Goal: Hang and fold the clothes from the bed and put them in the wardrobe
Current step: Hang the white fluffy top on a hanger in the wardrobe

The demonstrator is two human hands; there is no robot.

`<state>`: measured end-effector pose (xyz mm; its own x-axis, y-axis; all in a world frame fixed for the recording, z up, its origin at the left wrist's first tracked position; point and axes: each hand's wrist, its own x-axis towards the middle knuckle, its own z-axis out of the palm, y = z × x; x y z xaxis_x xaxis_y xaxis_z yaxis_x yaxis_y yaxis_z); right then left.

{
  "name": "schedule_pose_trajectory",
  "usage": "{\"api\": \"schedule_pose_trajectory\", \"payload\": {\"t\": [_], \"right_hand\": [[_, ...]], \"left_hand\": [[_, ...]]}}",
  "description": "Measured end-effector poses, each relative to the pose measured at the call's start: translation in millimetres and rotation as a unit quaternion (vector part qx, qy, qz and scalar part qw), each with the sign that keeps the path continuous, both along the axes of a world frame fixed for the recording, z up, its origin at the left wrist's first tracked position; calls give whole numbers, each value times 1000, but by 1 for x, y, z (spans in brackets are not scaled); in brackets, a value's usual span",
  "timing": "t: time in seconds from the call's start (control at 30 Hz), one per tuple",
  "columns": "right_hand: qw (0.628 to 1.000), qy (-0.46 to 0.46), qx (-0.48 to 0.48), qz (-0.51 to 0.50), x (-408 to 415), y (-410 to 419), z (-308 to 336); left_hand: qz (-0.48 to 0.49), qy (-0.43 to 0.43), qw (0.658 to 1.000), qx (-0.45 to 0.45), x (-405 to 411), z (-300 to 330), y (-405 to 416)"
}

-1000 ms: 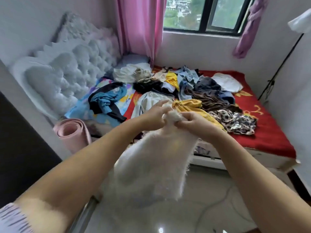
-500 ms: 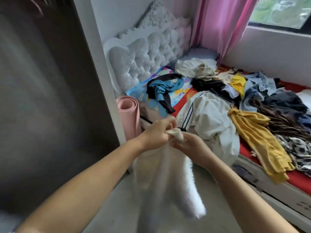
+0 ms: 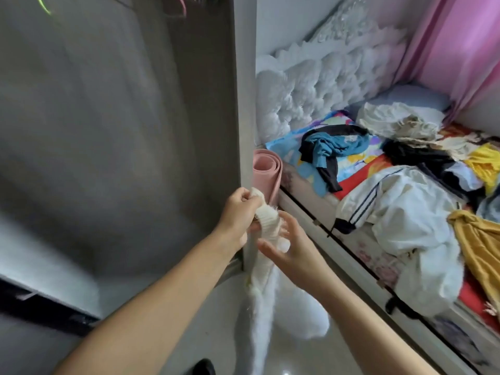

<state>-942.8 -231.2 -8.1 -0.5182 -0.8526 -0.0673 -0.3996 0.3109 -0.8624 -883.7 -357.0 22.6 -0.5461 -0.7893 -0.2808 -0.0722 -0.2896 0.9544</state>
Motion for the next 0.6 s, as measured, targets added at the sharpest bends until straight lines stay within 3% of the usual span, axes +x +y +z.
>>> {"api": "schedule_pose_trajectory", "payload": {"t": [0.1, 0.27, 0.5, 0.6], "right_hand": [[998, 34, -35, -25, 14, -30, -10], [990, 97, 9, -104, 6, -93, -3], [987, -106, -117, -40, 26, -180, 63], [982, -131, -136, -4, 31, -212, 85]], "left_hand": [[26, 25, 999, 13, 11, 5, -21], [30, 33, 999, -14, 38, 19, -80], [-12, -90, 971, -221, 85, 43, -189], [-68, -68, 949, -299, 103, 46, -211]]}}
